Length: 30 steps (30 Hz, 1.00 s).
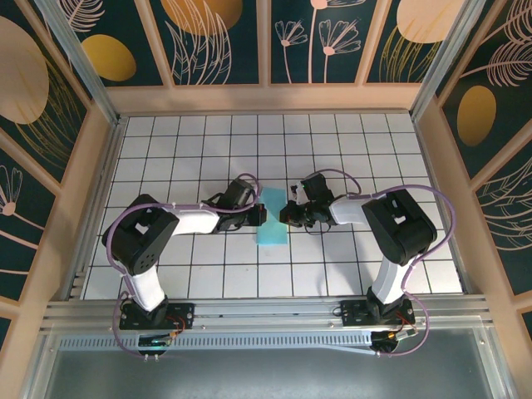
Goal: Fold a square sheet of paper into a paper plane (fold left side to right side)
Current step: First fold the square sheet of paper in half at the center of the table.
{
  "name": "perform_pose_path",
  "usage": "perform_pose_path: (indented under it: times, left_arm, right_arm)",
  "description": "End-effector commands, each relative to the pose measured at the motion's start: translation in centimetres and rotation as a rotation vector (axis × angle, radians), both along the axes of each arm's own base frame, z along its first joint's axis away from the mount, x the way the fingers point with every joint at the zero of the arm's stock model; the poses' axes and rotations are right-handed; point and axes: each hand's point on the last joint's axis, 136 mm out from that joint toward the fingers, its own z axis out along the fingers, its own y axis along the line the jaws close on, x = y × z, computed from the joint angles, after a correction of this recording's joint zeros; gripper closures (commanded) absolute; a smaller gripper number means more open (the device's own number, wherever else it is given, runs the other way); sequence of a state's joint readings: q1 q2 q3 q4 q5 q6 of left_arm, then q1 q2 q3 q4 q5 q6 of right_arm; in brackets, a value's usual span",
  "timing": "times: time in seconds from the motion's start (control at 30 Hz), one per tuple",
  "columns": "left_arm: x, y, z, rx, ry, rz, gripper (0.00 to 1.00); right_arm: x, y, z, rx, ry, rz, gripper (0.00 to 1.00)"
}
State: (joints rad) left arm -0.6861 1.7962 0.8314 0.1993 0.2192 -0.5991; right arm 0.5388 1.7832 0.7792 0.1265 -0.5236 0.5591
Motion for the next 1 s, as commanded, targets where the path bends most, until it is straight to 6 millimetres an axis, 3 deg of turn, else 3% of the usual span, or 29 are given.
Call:
perform_pose_path:
  times: [0.0, 0.3, 0.53, 0.77, 0.87, 0.97]
  left_arm:
    - [0.5, 1.3, -1.3, 0.023, -0.007, 0.045, 1.00]
    - [-0.4, 3.9, -3.1, 0.015, 0.034, 0.101, 1.00]
    - [0.1, 5.9, -1.6, 0.017, 0.001, 0.127, 1.00]
    - [0.6, 3.0, 3.5, -0.077, -0.120, 0.009, 1.00]
    - [0.3, 1.3, 4.1, -0.119, -0.118, -0.052, 1.00]
    - [0.0, -0.4, 3.3, -0.117, -0.090, -0.092, 1.00]
  right_arm:
    - [-3.1, -4.7, -6.3, -0.270, 0.137, -0.046, 1.00]
    - [-3.4, -5.0, -6.7, -0.280, 0.144, -0.044, 1.00]
    - [-3.3, -4.9, -6.4, -0.276, 0.138, -0.044, 1.00]
    - [-3.1, -4.8, -6.3, -0.271, 0.135, -0.047, 1.00]
    - [-3.1, -4.8, -6.2, -0.272, 0.133, -0.050, 1.00]
    - [-3.1, -4.8, -6.2, -0.270, 0.134, -0.048, 1.00]
